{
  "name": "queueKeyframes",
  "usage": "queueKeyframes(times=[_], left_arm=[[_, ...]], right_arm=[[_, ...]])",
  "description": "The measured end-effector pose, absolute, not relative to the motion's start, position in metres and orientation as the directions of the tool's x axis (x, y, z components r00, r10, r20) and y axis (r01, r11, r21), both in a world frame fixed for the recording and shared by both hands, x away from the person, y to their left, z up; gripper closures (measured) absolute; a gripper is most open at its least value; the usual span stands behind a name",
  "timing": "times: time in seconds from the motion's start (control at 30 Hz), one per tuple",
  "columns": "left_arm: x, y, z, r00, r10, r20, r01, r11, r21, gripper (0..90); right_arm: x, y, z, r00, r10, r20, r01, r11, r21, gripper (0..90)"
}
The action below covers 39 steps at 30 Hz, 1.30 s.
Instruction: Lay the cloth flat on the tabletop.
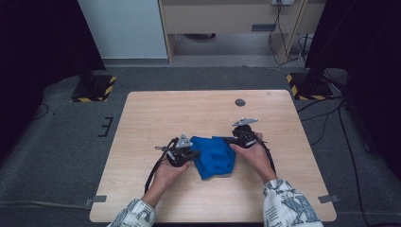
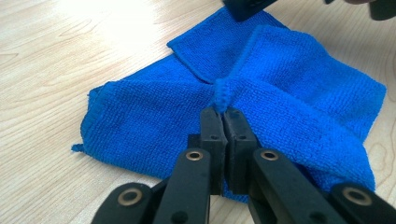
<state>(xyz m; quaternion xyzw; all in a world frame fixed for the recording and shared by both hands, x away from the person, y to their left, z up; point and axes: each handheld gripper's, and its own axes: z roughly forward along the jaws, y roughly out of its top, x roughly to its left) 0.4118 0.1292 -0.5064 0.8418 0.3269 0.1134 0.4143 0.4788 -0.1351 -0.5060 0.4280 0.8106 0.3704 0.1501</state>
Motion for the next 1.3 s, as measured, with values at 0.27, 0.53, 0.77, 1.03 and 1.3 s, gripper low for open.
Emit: queueKeyframes(times=[0.27, 0.53, 0.77, 1.03, 1.3], left_arm=[[0.412, 0.129, -0.506, 0.758, 0.648, -0.076, 0.454, -0.441, 0.774, 87.4], [0.414, 0.132, -0.506, 0.751, 0.656, -0.075, 0.457, -0.435, 0.776, 87.1], [0.418, 0.128, -0.503, 0.754, 0.652, -0.085, 0.452, -0.421, 0.786, 87.0], [0.43, 0.117, -0.506, 0.758, 0.651, -0.036, 0.424, -0.45, 0.786, 85.8], [0.438, 0.12, -0.517, 0.761, 0.648, -0.039, 0.439, -0.47, 0.766, 84.4]], right_arm=[[0.492, -0.125, -0.514, -0.636, 0.771, 0.041, 0.572, 0.435, 0.695, 53.0], [0.485, -0.133, -0.511, -0.675, 0.736, 0.053, 0.561, 0.465, 0.685, 86.9], [0.467, -0.161, -0.505, -0.648, 0.759, 0.068, 0.58, 0.434, 0.689, 88.2], [0.43, -0.195, -0.507, -0.601, 0.792, 0.108, 0.614, 0.372, 0.696, 88.2], [0.383, -0.203, -0.513, -0.584, 0.794, 0.171, 0.634, 0.315, 0.706, 87.1]])
